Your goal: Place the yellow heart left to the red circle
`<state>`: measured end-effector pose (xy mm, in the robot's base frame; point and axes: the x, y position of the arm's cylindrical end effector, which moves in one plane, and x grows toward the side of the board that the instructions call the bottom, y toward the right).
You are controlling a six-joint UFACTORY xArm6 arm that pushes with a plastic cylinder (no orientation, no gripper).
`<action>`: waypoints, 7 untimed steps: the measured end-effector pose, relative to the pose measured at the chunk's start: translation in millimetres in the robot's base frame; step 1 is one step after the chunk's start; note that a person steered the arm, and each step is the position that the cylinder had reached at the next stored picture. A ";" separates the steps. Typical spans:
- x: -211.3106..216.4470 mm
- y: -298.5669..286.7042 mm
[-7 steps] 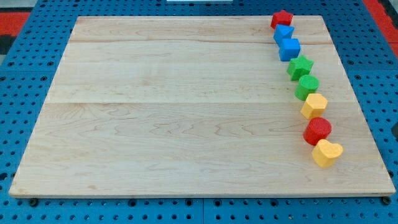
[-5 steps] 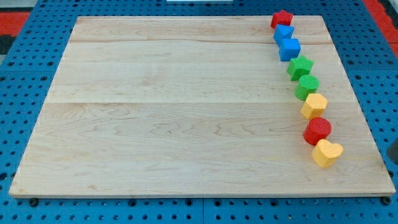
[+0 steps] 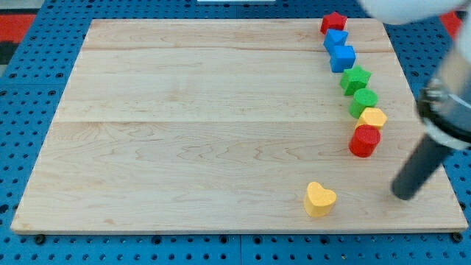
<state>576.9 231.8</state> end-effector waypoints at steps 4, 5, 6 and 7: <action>-2.0 -161.0; 29.6 -182.5; 20.4 -252.6; -25.3 -222.5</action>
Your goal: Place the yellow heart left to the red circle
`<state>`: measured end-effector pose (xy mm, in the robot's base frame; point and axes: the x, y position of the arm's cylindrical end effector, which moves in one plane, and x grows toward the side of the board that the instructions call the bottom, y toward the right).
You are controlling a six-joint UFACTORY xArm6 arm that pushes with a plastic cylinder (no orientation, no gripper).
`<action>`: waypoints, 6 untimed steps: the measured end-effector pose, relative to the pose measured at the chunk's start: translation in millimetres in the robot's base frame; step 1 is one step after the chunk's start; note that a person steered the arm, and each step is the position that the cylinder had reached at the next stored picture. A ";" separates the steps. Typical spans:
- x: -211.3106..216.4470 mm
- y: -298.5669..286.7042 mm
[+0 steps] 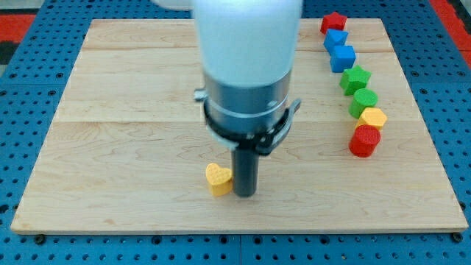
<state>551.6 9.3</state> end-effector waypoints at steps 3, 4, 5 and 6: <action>14.7 -104.6; -20.7 -54.5; -40.6 -12.0; -31.8 -23.2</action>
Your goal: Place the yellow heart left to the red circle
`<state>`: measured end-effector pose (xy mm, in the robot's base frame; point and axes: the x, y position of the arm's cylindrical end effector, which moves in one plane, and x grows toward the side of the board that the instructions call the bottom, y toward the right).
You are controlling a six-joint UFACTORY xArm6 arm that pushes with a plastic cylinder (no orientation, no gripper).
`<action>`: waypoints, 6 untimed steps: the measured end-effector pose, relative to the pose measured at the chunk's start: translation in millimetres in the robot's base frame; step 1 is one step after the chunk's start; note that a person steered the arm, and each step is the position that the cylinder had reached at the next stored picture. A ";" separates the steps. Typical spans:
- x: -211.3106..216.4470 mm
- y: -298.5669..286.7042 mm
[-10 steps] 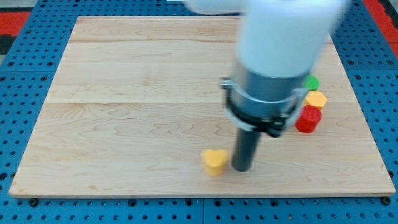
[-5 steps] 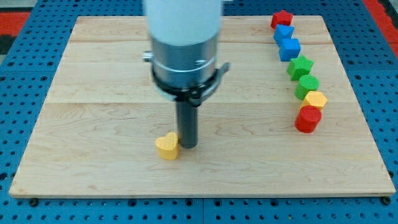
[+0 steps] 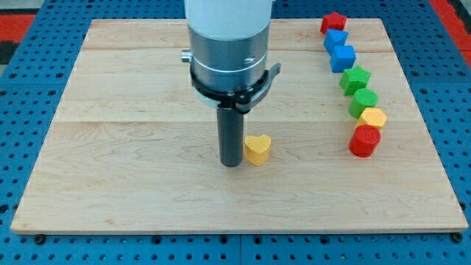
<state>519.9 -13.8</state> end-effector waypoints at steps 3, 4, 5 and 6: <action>2.0 75.3; 2.0 75.3; 2.0 81.4; 1.9 107.9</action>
